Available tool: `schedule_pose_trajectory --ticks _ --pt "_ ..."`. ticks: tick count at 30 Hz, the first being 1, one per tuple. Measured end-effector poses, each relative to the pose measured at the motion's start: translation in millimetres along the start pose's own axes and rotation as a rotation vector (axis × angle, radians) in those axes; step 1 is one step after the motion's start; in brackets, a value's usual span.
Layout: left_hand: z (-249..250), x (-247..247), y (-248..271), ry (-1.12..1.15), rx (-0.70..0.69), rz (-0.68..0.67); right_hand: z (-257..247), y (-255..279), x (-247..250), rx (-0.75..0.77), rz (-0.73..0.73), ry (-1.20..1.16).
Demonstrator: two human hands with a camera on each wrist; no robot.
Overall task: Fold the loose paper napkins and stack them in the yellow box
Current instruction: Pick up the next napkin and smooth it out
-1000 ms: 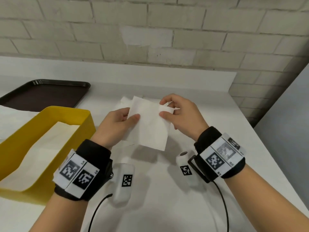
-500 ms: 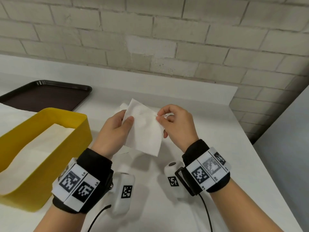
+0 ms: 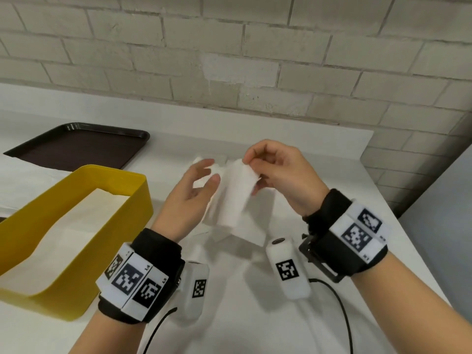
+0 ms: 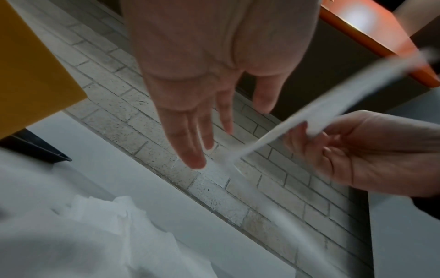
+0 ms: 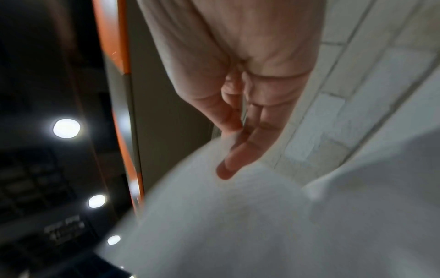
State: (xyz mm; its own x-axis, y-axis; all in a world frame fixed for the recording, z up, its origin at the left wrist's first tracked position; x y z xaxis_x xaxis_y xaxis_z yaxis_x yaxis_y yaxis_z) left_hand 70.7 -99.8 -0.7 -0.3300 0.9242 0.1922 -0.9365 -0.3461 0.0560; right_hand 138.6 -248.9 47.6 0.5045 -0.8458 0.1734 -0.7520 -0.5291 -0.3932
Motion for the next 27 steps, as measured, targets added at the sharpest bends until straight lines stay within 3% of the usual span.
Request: schedule_pose_trajectory --ticks 4,6,9,12,18,23,27 --pt "-2.8 2.1 3.4 0.342 -0.012 -0.275 -6.8 -11.4 -3.8 -0.104 -0.017 -0.323" --pt "-5.1 4.0 -0.8 0.474 -0.005 -0.312 -7.2 -15.4 -7.8 -0.135 -0.012 -0.406" --pt "-6.6 3.0 -3.8 0.456 -0.034 -0.243 -5.3 -18.5 -14.1 -0.169 0.009 -0.483" --pt "-6.3 -0.9 -6.8 0.434 -0.006 -0.084 -4.5 -19.0 -18.0 -0.149 0.032 -0.491" --pt "-7.5 -0.5 -9.8 0.450 0.028 0.113 4.0 -26.3 -14.9 0.133 0.169 0.308" --pt "-9.7 0.8 -8.1 0.429 0.040 0.052 12.9 -26.4 -17.0 0.026 0.103 0.114" --pt "-15.0 7.3 -6.9 0.362 0.084 0.146 22.8 -31.7 -10.6 -0.078 0.030 0.115"
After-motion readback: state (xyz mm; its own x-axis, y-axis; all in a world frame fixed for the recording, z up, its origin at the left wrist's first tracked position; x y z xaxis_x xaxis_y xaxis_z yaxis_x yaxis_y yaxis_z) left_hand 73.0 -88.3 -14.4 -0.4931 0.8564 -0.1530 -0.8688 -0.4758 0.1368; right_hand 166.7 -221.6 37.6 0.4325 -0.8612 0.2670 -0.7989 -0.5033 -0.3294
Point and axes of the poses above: each hand's wrist, its own y-axis away from the middle knuckle, its own x-axis out of the back of the hand, z = x × y, the point moved 1 cm from there along -y, towards the middle knuckle, and after that the axes turned 13 degrees about x, right-handed, at the moved point
